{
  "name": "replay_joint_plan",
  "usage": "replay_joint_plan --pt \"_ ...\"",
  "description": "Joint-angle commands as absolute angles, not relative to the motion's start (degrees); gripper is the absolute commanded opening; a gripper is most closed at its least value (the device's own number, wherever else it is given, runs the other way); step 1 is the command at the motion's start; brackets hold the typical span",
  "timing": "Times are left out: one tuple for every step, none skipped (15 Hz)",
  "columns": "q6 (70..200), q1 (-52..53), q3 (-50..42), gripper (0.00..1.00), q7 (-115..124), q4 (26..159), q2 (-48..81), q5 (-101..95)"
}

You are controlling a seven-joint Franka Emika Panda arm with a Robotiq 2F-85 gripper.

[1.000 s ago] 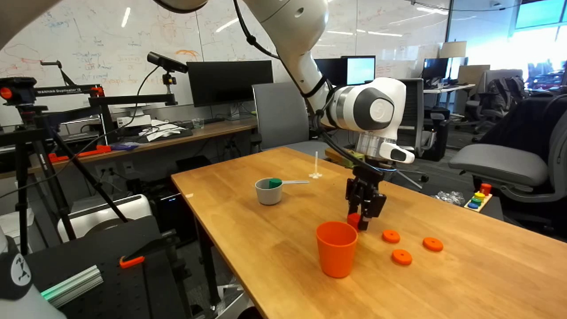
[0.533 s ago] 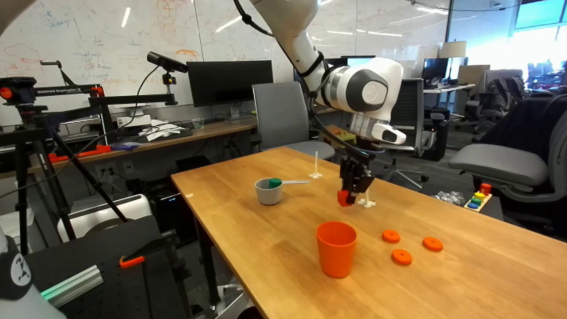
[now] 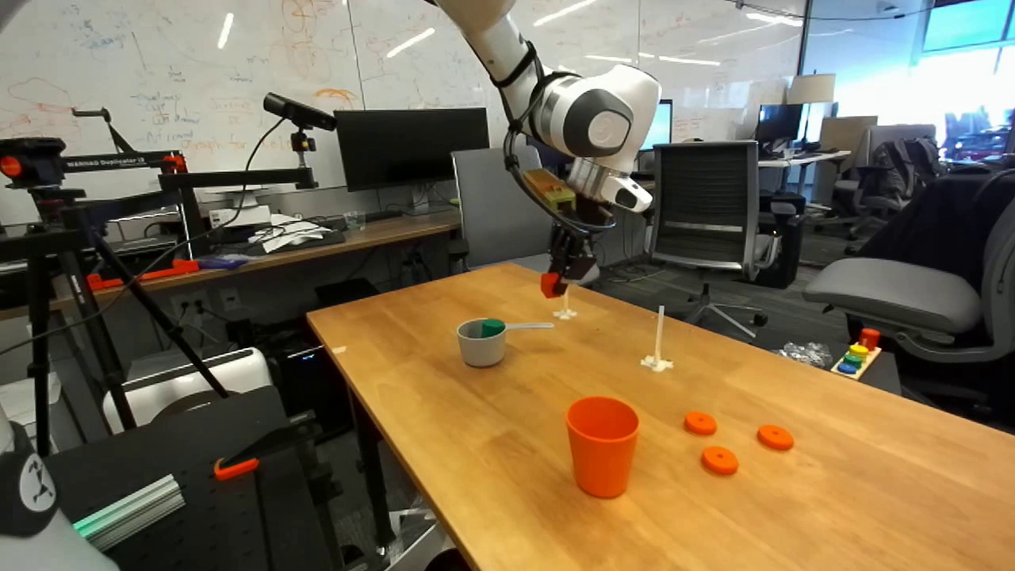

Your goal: Put the yellow, green and the orange blocks inside the grey measuring cup

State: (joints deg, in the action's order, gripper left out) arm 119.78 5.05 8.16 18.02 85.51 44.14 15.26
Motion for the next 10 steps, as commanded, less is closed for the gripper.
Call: replay_joint_plan --pt "116.2 5.3 10.4 0.12 16.3 83.6 45.8 20.4" --pt "115.6 5.8 10.7 0.12 16.6 83.6 46.1 21.1" --pt "115.0 6.2 10.8 0.12 17.1 83.3 46.7 21.7" --pt "114.5 6.5 10.9 0.12 17.5 83.2 47.1 22.2" --pt "114.1 6.9 10.9 0.12 17.8 83.2 47.4 22.5" --pt "113.6 7.2 10.9 0.12 18.0 83.2 47.7 23.0" --pt "113.4 7.6 10.7 0.12 18.2 83.2 47.9 23.1" --pt "112.2 7.5 10.6 0.12 18.3 82.4 48.0 23.2" --pt "111.4 7.5 10.4 0.12 18.6 82.0 48.1 23.2" --pt "110.5 7.5 10.3 0.12 18.8 81.6 48.2 23.2"
